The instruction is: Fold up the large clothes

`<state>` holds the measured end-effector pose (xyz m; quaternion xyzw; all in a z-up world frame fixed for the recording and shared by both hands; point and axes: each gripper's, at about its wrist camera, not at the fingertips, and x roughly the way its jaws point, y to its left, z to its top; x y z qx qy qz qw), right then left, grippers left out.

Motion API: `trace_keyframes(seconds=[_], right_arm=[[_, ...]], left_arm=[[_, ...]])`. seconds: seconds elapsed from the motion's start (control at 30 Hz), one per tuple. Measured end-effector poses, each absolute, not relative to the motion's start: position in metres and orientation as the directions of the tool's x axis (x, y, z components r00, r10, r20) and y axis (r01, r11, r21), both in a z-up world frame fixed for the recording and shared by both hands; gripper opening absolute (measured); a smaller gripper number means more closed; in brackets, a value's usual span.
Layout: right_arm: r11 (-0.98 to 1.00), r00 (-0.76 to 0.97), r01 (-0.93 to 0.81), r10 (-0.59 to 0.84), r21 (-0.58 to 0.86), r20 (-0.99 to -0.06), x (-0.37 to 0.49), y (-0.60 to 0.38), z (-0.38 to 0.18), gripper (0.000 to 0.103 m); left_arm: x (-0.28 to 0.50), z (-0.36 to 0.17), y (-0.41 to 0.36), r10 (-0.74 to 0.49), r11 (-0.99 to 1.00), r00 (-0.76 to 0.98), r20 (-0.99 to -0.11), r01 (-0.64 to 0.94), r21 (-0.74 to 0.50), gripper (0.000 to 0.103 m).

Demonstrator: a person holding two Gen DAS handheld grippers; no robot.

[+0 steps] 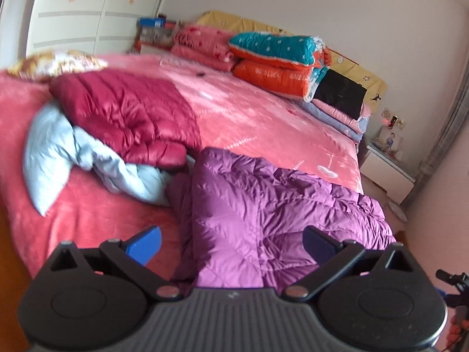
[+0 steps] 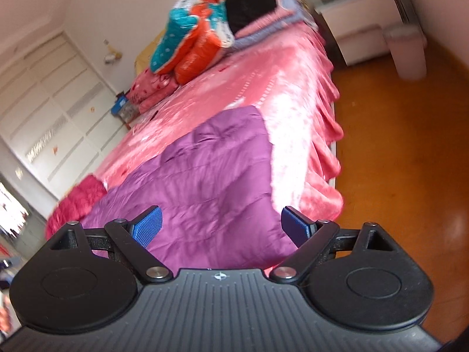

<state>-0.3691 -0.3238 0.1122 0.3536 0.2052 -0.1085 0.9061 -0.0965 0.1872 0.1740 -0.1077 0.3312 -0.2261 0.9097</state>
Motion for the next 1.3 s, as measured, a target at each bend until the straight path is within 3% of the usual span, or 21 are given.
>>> trace_keyframes(seconds=[0.27,0.53,0.83,1.2,1.3], right_arm=[[0.524,0.922,0.288,0.075,0.802,-0.38,-0.334,-0.381,0.063,0.103],[0.462,0.899,0.283,0.177,0.84,-0.4,-0.287,-0.416,0.026,0.103],[0.337,0.916,0.207,0.263,0.919,-0.303,-0.265,-0.436,-0.004,0.103],[0.304,0.886,0.125,0.394,0.944,-0.244,-0.219,-0.43,-0.006,0.103],[0.347,0.86,0.122,0.43,0.93,-0.273,-0.205,-0.419,0.002,0.103]], left_arm=[[-0.036,0.145,0.189,-0.553,0.83,0.603,-0.575,0.344,-0.438,0.102],[0.009,0.117,0.192,-0.611,0.787,0.53,-0.588,0.327,-0.523,0.102],[0.038,0.089,0.196,-0.663,0.732,0.49,-0.567,0.265,-0.627,0.102],[0.068,0.065,0.18,-0.694,0.711,0.419,-0.586,0.266,-0.651,0.102],[0.075,0.057,0.169,-0.709,0.701,0.373,-0.599,0.28,-0.656,0.102]])
